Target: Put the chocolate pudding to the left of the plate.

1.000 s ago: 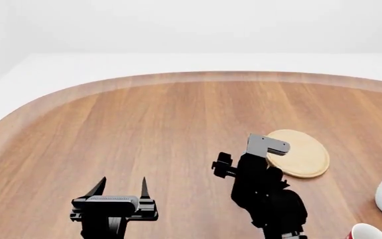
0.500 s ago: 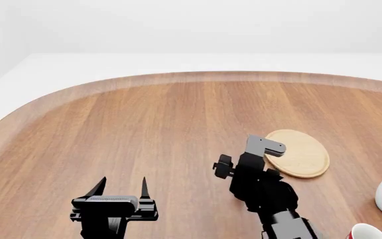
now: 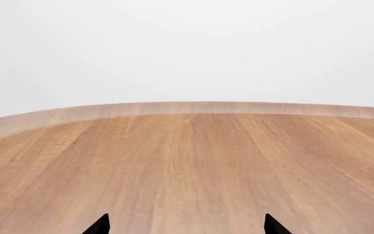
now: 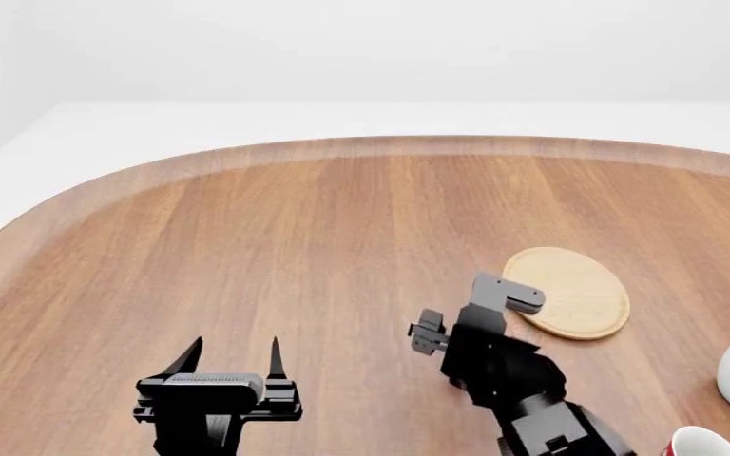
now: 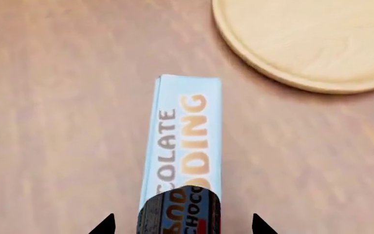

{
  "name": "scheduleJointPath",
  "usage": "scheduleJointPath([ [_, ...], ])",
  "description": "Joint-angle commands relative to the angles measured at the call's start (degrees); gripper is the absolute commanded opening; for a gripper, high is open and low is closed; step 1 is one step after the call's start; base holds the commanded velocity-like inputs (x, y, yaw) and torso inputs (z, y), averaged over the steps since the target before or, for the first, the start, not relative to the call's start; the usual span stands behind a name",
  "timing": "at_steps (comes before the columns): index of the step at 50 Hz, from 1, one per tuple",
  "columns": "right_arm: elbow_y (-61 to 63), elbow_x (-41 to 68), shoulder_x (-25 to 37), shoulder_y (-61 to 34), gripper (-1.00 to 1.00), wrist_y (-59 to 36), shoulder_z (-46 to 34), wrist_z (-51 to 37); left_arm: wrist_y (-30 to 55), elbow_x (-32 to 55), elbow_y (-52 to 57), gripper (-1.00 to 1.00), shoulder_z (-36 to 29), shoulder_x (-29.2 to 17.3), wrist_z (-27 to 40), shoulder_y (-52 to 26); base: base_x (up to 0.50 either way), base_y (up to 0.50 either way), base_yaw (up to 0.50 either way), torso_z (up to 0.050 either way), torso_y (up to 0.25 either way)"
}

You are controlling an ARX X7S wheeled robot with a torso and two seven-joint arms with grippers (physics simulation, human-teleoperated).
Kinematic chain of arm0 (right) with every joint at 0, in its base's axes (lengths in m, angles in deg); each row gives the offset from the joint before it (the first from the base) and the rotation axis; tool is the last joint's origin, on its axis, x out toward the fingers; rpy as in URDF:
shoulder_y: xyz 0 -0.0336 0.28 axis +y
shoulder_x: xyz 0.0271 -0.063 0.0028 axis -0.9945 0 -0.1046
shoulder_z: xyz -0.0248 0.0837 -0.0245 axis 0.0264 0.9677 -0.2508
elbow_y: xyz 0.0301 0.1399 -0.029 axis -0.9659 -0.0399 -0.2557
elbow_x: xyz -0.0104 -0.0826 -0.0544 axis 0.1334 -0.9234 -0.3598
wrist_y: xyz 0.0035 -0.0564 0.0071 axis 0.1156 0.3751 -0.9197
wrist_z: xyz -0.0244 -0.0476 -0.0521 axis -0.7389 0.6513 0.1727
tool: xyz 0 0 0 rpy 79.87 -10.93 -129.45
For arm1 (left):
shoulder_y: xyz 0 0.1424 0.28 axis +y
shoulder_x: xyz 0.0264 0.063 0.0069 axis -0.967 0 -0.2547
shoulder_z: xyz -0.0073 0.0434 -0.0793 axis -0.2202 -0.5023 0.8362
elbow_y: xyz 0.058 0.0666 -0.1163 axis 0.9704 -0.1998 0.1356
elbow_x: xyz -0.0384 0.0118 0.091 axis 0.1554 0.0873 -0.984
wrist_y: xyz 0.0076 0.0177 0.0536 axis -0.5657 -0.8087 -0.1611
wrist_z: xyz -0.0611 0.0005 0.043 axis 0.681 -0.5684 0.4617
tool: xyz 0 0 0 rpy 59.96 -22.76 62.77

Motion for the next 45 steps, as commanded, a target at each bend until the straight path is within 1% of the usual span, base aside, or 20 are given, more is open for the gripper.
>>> scheduleJointPath([
  [1,-5.0,7.0,-0.1,-1.3,1.00,2.1,-6.6,1.3,0.0,0.3,0.0,1.00,-0.3,-0.2,0.2,-0.1,0.00,0.00,0.00,0.000,0.000],
  [20,-5.1,5.5,-0.1,-0.5,1.00,-0.1,-4.1,2.4,-0.2,0.6,-0.1,1.00,-0.7,-0.5,0.6,-0.2,0.00,0.00,0.00,0.000,0.000],
  [21,-5.1,5.6,-0.1,-0.5,-1.00,-0.3,-4.1,2.4,-0.2,0.6,-0.1,1.00,-0.7,-0.5,0.6,-0.2,0.00,0.00,0.00,0.000,0.000],
  [38,-5.1,8.4,-0.1,-0.5,-1.00,0.5,-7.6,1.8,-0.3,0.9,-0.1,1.00,-1.1,-0.8,0.9,-0.2,0.00,0.00,0.00,0.000,0.000],
  [42,-5.0,9.1,-0.1,-0.7,-1.00,2.3,-10.1,1.7,-0.5,1.2,0.0,1.00,-1.0,-0.9,0.9,-0.2,0.00,0.00,0.00,0.000,0.000],
  [44,-3.7,9.0,0.1,-0.5,-1.00,3.2,-11.7,3.2,-0.4,1.3,0.0,1.00,-1.1,-1.0,0.9,-0.2,0.00,0.00,0.00,0.000,0.000],
  [45,-1.0,9.0,0.8,0.3,-1.00,2.4,-12.0,2.6,-0.4,1.4,0.0,1.00,-1.1,-1.0,1.0,-0.2,0.00,0.00,0.00,0.000,0.000],
])
